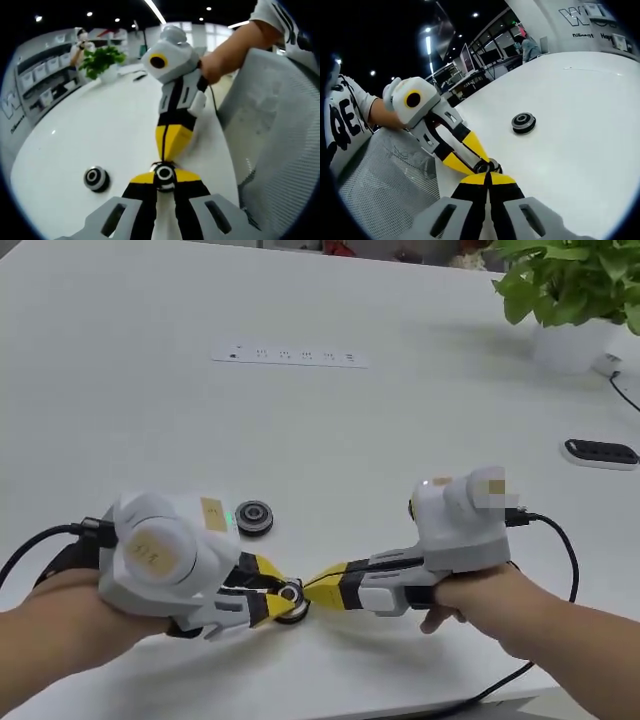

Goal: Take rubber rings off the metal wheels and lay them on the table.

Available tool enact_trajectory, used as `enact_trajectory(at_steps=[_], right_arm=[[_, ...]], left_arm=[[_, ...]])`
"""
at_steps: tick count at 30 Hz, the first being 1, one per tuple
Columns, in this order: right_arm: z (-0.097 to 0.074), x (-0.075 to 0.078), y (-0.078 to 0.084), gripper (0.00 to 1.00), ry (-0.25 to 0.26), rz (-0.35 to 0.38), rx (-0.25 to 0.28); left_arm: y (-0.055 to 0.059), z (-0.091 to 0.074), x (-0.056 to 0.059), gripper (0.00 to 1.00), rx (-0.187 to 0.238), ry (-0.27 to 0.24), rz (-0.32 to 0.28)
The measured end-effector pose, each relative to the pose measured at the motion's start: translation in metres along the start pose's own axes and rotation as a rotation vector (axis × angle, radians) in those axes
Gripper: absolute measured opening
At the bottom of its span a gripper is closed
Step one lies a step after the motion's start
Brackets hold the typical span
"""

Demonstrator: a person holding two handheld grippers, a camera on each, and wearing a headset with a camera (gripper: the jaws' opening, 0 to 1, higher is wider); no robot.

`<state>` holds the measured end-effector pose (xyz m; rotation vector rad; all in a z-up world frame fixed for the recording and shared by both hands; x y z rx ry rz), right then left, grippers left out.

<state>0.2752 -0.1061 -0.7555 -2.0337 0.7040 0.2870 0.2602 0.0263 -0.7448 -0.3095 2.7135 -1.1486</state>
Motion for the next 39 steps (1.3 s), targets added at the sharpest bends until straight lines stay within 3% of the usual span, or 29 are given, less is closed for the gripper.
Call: enact_trajectory(at_steps=[14,16,17,19,20,28,39], right_arm=[[0.002,-0.004,-0.001,0.00,-0.020,-0.007,-0.004],[0.003,-0.006,-0.002,0.00,-0.033,-0.012,0.002],[0.004,-0.012,-0.003,0.00,-0.077,-0.014,0.002],[0.006,-0.012,-0.005,0.00,-0.043,-0.077,-0.015],[0.005,-0.014,-0.003,0.00,-0.051,-0.048,-0.023],[0.002,-0.007,-0.004,0.00,-0.030,-0.046,0.015],[0.000,-0.004,-0.005,0.00,-0.024,-0.042,0.026]], left_arm=[[0.000,0.000,0.001,0.12,0.000,0.003,0.001],[0.000,0.000,0.001,0.12,0.000,0.004,0.002],[0.000,0.001,0.001,0.12,-0.001,0.002,0.002],[-0.001,0.001,0.001,0.12,0.000,-0.002,0.006],[-0.001,0.000,0.001,0.12,0.000,-0.001,0.004],[-0.001,0.000,0.001,0.13,0.007,0.001,0.007],[-0.001,0.000,0.001,0.14,0.016,0.004,0.036]])
Point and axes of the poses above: the centre of the closed fingertips' face, and the gripper's own axes: z roughly forward along the fingers, x roughly to its right, y roughly out of its underside, the point moved 8 cm from there along -z, roughly backward along the fingers, and after that the axes turned 6 degrees about -x, right-handed, at the moved point
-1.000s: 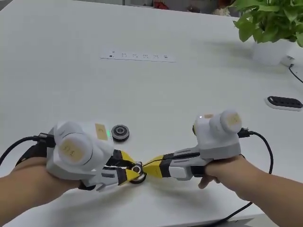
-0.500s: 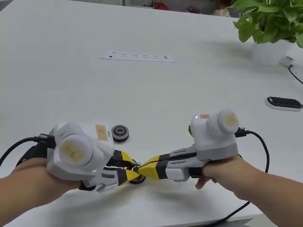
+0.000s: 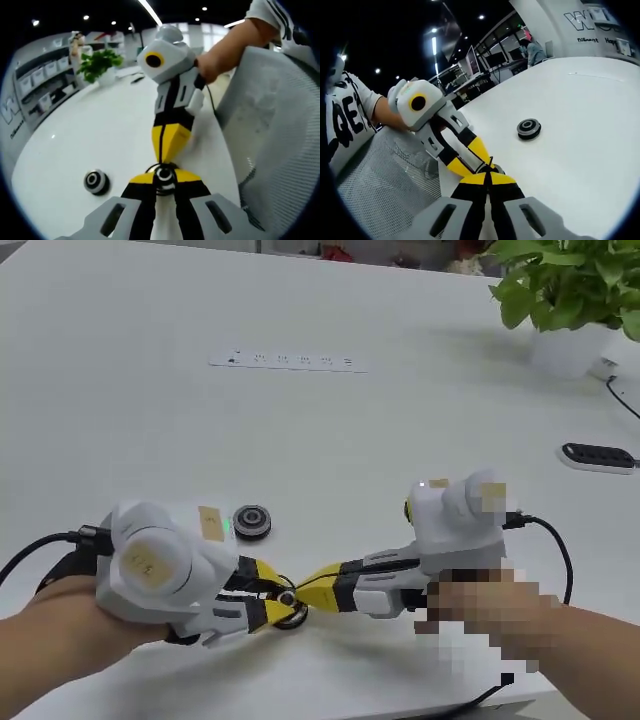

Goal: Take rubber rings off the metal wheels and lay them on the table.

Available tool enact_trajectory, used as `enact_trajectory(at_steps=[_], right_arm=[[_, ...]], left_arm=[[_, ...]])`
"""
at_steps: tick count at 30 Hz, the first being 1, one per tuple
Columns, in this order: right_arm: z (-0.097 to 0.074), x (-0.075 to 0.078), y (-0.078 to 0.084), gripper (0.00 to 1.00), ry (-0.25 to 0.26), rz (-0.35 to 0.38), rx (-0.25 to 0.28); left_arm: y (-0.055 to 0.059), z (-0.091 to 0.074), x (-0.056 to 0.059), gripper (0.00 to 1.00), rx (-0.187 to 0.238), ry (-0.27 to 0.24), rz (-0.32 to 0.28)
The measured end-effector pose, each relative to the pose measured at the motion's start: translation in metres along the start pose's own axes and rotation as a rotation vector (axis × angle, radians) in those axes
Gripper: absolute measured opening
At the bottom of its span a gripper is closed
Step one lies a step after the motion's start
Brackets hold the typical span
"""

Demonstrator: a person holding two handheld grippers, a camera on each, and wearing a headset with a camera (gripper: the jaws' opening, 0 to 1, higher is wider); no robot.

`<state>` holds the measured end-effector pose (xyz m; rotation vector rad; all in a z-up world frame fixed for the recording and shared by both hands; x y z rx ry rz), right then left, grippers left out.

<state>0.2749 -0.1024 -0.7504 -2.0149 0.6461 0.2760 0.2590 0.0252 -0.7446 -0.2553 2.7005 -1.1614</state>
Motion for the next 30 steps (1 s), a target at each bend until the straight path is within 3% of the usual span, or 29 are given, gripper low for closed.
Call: enact_trajectory(at_steps=[10,16,30], right_arm=[[-0.004,0.003,-0.003,0.00,0.011,0.009,0.024],[-0.006,0.003,-0.005,0.00,0.011,0.017,0.038],[-0.006,-0.001,-0.009,0.00,0.000,0.005,0.036]], left_arm=[[-0.003,-0.006,-0.001,0.16,-0.002,0.014,0.011],[-0.005,-0.014,0.000,0.19,0.014,0.029,-0.017],[-0.006,-0.044,-0.004,0.29,0.069,0.011,-0.070]])
Point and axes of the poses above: the centre of the closed fingertips' face, and the gripper's own axes: z roughly forward along the fingers, x roughly to its right, y roughly out of its underside, the point moved 8 cm from there along -z, roughly backward along the fingers, and after that the axes turned 6 degrees about -x, right-handed, at the moved point
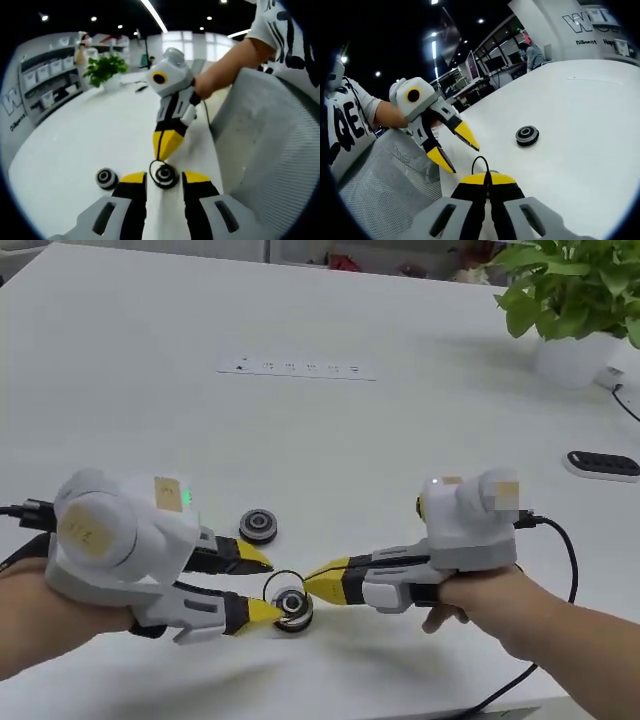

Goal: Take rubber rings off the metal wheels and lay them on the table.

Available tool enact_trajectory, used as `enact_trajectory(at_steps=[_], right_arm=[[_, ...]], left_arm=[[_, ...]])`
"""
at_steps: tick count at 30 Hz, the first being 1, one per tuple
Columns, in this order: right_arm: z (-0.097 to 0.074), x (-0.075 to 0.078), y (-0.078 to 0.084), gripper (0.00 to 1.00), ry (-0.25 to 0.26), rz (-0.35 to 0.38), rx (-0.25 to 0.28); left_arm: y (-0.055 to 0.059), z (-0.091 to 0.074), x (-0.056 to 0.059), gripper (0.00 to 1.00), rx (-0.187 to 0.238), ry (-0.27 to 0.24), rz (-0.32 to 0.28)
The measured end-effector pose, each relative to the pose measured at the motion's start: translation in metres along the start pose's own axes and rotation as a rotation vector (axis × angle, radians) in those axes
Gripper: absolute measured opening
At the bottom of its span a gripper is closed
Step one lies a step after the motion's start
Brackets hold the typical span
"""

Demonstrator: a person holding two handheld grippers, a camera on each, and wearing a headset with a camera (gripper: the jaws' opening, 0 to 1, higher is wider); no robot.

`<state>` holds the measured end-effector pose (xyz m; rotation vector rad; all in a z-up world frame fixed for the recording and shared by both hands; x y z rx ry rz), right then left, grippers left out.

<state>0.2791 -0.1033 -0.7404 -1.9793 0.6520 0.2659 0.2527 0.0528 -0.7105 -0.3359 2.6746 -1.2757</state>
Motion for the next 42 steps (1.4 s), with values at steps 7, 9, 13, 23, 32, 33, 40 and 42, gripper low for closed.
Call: enact_trajectory(at_steps=[7,9,13,23,32,33,40,42], right_arm=[[0.000,-0.002,-0.005,0.00,-0.008,-0.014,-0.001],[0.000,-0.004,-0.008,0.00,-0.011,-0.020,-0.001],[0.001,-0.006,-0.012,0.00,-0.013,-0.037,-0.001],[0.005,-0.009,-0.023,0.00,-0.029,-0.060,0.001],[0.009,-0.011,-0.032,0.00,-0.040,-0.076,0.003],[0.010,-0.011,-0.034,0.00,-0.042,-0.077,0.004],[0.017,-0.013,-0.040,0.00,-0.054,-0.087,-0.002],[0.019,-0.013,-0.041,0.00,-0.056,-0.094,-0.008]], left_arm=[[0.003,-0.017,-0.001,0.35,0.013,-0.029,-0.023],[0.004,-0.022,-0.002,0.36,0.018,-0.038,-0.033],[0.008,-0.033,-0.003,0.39,0.026,-0.058,-0.050],[0.018,-0.051,-0.007,0.47,0.029,-0.110,-0.084],[0.023,-0.063,-0.008,0.53,0.028,-0.133,-0.093],[0.024,-0.064,-0.008,0.53,0.029,-0.136,-0.096],[0.030,-0.072,-0.007,0.55,0.027,-0.151,-0.107],[0.032,-0.075,-0.007,0.56,0.023,-0.157,-0.110]])
Point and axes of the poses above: the centre of the closed fingertips' face, and the gripper's own axes: z roughly forward along the fingers, x roughly to its right, y roughly out of its underside, the point moved 8 cm from there along -z, roughly backward along the fingers, and after that the axes turned 6 degrees about -x, right-handed, at the moved point
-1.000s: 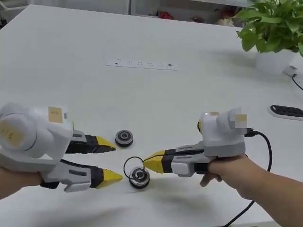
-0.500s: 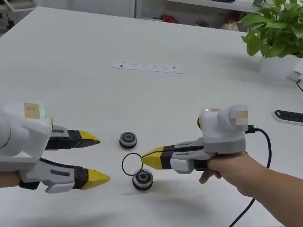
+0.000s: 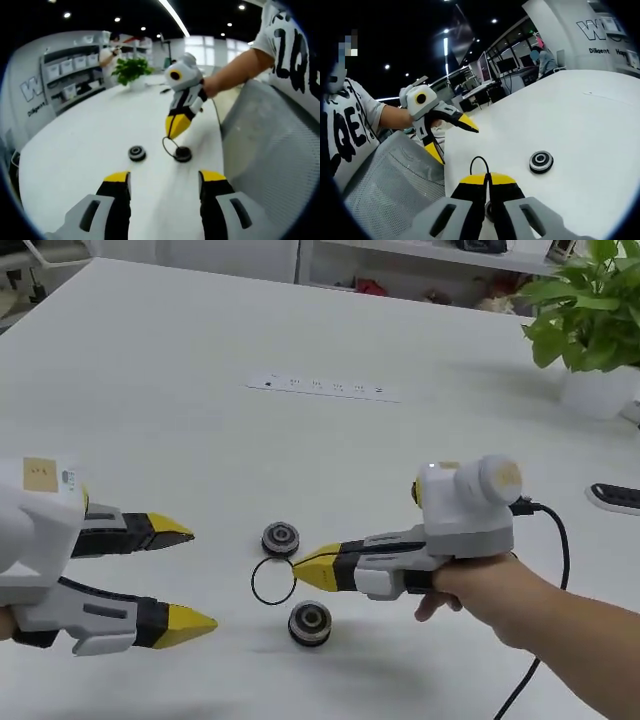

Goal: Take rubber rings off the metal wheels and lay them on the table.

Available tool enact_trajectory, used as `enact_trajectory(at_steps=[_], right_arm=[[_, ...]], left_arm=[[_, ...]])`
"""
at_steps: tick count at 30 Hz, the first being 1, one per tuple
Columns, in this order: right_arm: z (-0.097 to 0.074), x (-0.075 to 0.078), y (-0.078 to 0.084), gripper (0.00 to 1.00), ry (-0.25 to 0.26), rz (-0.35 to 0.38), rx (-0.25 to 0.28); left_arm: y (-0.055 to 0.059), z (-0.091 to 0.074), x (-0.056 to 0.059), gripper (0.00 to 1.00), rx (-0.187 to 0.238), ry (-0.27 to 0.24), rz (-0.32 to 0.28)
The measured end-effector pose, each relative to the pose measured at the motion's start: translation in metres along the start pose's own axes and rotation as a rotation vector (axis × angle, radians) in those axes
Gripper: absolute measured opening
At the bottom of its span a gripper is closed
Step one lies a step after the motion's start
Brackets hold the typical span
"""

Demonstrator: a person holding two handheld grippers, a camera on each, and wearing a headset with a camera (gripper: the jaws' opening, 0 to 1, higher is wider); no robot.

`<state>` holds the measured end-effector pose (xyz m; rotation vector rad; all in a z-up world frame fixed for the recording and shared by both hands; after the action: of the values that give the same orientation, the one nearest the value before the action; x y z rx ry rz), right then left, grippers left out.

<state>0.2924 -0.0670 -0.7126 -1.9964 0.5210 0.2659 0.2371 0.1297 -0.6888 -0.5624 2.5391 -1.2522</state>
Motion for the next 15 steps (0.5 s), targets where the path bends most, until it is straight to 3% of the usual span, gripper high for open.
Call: enact_trajectory(at_steps=[15], right_arm=[[0.023,-0.001,-0.004,0.00,-0.016,-0.021,-0.041]], left_arm=[[0.012,-0.014,-0.005,0.57,-0.013,-0.036,-0.027]])
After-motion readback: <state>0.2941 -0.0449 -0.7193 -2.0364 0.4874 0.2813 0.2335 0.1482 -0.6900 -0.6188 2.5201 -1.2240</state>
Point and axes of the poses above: the centre of the closed fingertips' face, and the gripper's own axes: z roughly forward along the fingers, x roughly to its right, y roughly out of its underside, the point moved 8 cm from there along -z, roughly backward along the fingers, and after that the axes turned 6 degrees about -x, right-handed, at the moved point
